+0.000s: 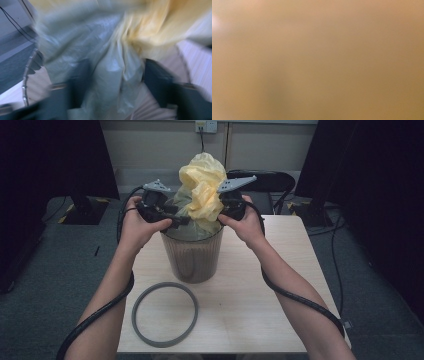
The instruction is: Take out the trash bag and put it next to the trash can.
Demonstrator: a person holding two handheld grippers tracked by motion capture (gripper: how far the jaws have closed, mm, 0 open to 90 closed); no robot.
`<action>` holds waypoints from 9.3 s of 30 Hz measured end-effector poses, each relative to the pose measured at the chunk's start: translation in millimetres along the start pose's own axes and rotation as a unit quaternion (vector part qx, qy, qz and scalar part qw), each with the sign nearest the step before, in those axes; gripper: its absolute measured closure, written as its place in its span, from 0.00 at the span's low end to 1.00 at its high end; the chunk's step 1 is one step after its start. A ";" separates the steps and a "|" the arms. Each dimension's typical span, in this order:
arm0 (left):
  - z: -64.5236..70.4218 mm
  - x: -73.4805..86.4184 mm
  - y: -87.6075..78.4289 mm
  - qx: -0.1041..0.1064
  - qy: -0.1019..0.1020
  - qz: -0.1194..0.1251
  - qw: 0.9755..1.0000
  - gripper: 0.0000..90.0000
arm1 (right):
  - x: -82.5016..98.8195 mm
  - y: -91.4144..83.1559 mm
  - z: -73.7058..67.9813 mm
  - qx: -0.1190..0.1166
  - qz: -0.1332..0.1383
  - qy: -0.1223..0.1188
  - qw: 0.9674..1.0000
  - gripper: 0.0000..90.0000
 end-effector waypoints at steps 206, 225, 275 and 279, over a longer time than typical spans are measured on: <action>27.6 186.3 -15.3 0.005 -0.120 -0.074 0.990 0.22 | 209.4 -128.5 44.1 0.219 0.059 0.088 0.970 0.89; 34.0 210.8 -10.8 0.012 -0.128 -0.086 0.988 0.22 | 234.9 -118.7 40.1 0.227 0.037 0.089 0.969 0.76; 45.5 234.7 17.0 0.032 -0.120 -0.115 0.986 0.21 | 272.1 -103.2 43.7 0.228 -0.002 0.129 0.965 0.20; 45.3 237.9 15.8 0.030 -0.123 -0.114 0.985 0.21 | 279.5 -115.1 39.8 0.230 0.000 0.135 0.964 0.20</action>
Point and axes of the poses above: each handheld gripper's, and its own axes: y roughly forward along the jaws, x roughly out of its underside, z roughly to its right, the point moved 5 cm from there along y, roughly forward along the jaws, and after that the axes turned 3 degrees about -x, right-handed, at the moved point
